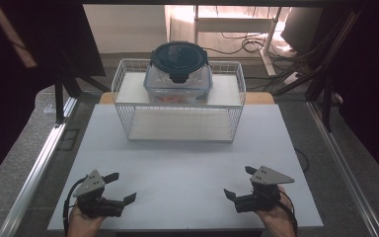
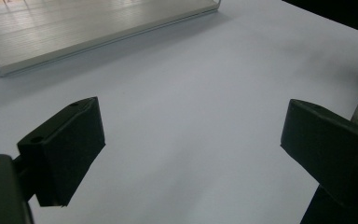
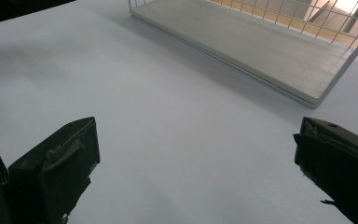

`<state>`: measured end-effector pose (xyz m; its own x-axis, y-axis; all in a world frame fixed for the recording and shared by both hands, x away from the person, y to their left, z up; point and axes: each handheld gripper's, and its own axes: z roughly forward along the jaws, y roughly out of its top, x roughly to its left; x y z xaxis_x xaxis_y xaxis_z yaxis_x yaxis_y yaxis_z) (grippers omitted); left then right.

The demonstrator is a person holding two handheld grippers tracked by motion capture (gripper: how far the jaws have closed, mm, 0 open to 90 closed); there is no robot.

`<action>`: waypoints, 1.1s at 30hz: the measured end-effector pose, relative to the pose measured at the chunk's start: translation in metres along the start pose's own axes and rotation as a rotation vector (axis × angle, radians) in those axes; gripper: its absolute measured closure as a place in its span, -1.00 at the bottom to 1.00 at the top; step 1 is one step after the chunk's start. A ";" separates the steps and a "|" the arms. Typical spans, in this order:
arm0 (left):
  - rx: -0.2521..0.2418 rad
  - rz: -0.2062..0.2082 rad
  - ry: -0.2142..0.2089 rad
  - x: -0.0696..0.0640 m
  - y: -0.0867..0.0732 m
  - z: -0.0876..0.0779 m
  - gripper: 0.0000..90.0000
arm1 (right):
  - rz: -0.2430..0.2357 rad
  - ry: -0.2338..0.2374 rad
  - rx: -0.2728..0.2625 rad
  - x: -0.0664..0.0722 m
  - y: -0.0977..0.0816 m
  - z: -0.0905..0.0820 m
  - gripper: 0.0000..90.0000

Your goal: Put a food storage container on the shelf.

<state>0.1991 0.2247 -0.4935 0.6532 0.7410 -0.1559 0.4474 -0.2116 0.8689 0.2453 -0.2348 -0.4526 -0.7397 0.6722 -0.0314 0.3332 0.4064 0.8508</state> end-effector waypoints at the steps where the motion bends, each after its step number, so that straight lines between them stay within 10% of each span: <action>1: 0.000 0.000 0.000 0.000 0.000 0.000 -0.87 | -0.001 -0.002 0.000 0.000 -0.001 0.000 -1.00; 33: 0.095 -0.035 0.077 0.015 -0.028 -0.011 -0.90 | 0.035 -0.079 0.069 -0.008 -0.031 -0.012 -1.00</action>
<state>0.1897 0.2485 -0.5152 0.5887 0.7951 -0.1460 0.5275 -0.2411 0.8146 0.2341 -0.2603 -0.4730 -0.6794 0.7324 -0.0461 0.3993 0.4217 0.8141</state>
